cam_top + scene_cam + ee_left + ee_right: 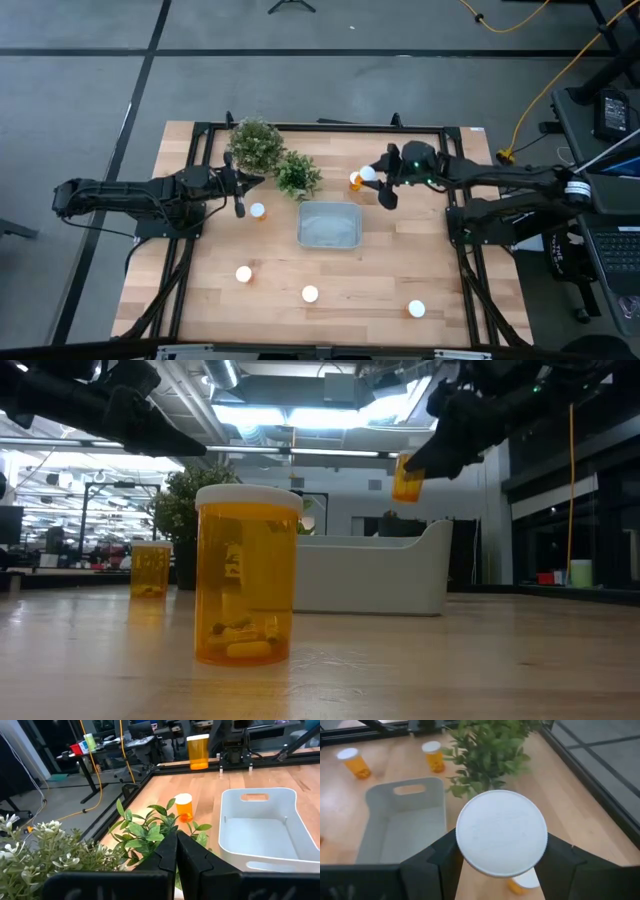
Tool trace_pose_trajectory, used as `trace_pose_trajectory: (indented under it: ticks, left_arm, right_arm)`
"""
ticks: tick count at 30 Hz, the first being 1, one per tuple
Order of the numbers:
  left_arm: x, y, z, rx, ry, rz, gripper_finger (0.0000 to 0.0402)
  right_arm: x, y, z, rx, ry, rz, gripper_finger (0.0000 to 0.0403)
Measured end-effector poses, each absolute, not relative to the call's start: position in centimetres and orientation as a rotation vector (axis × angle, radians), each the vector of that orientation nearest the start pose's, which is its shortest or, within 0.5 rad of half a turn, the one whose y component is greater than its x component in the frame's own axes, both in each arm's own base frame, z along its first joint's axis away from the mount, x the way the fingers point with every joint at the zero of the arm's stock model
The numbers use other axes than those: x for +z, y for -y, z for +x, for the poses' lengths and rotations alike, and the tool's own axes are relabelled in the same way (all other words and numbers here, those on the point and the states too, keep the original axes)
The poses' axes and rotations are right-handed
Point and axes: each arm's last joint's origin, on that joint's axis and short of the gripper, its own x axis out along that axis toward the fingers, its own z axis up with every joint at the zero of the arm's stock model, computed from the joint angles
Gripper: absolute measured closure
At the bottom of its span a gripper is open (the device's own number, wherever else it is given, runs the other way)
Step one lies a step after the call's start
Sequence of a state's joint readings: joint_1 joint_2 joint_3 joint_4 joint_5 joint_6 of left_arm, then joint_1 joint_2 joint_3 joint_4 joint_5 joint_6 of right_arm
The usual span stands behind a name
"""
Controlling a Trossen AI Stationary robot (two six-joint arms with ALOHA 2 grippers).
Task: Pick and place pill bottles into a basket
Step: Put the orange pill bottle into the grey bin
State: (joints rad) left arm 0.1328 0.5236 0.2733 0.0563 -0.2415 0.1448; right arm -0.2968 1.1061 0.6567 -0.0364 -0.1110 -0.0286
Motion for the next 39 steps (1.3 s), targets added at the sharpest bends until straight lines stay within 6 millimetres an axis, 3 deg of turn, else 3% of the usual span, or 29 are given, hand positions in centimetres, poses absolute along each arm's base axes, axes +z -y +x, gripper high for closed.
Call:
trace_pose_trajectory:
  ticks: [7, 14, 21, 35, 39]
  left_arm:
    - [21.4, -2.5, 13.6, 0.358, -0.222, 0.153, 0.0395]
    - [21.5, -2.5, 13.6, 0.359, -0.221, 0.150, 0.0396]
    - [21.5, -2.5, 13.6, 0.362, -0.215, 0.153, 0.0396]
    - [21.7, -2.5, 13.6, 0.365, -0.173, 0.056, 0.0396]
    - [21.7, -2.5, 13.6, 0.368, -0.168, 0.030, 0.0396]
  right_arm:
    - [25.1, 4.4, 22.6, -0.132, -0.446, 0.091, 0.0196]
    - [27.3, 2.2, 23.7, -0.066, -0.469, 0.078, 0.0196]
    - [28.5, 1.0, 24.7, -0.051, -0.510, 0.025, 0.0196]
    - [29.1, 0.0, 27.2, -0.014, -0.607, 0.020, 0.0196]
    - [28.1, -0.6, 27.9, 0.010, -0.651, 0.010, 0.0196]
